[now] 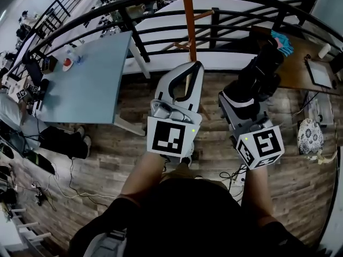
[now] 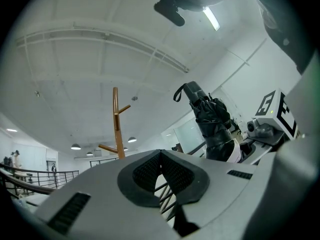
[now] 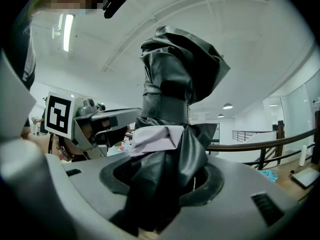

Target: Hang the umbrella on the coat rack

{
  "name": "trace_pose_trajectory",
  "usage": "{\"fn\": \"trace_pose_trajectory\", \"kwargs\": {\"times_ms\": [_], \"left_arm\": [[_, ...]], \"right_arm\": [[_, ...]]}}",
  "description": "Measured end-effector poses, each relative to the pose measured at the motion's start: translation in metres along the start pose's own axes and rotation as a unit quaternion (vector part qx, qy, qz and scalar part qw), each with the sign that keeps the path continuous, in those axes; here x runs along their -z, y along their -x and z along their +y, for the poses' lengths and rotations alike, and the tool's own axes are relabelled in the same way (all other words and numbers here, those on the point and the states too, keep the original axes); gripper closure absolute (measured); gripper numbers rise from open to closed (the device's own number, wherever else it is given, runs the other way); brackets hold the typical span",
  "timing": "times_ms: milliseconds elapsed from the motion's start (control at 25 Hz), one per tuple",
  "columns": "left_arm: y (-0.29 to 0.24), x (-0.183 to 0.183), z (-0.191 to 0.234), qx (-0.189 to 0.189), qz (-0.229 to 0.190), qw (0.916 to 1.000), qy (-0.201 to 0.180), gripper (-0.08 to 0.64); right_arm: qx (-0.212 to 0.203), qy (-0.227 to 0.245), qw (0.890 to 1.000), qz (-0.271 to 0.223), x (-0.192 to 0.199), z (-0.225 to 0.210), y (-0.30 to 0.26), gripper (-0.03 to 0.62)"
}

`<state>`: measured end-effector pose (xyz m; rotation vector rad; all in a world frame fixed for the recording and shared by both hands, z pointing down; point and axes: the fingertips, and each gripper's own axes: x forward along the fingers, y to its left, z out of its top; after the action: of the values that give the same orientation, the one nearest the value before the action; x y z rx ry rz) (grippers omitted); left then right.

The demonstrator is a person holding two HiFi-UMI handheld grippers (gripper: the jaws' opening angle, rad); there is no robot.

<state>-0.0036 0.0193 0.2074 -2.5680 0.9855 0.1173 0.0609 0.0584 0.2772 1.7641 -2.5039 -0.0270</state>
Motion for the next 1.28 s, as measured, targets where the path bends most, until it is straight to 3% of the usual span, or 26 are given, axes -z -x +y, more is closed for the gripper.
{"fn": "trace_pose_trajectory", "kwargs": {"times_ms": [280,520,680,1280], "left_arm": [[-0.036,0.020,0.025,0.014,-0.012,0.9998,0.008,0.548],[-0.087,0.030,0.032,0.034,-0.015,0.9989,-0.029,0.548],[-0.113,0.030,0.042,0.048,-0.030,0.9982,-0.021,0.548],[-0.132,0.030,0.106,0.057,-0.061,0.9965,-0.012,0.548]], "right_arm": [[0.029,0.002,1.000,-0.002,0.003,-0.022,-0.039,0.354],[0.045,0.003,0.999,0.004,0.001,-0.058,-0.073,0.354],[0.054,0.004,0.999,0.005,-0.005,-0.077,-0.094,0.354],[0.074,0.024,0.997,-0.011,-0.027,-0.068,-0.157,0.354]]}}
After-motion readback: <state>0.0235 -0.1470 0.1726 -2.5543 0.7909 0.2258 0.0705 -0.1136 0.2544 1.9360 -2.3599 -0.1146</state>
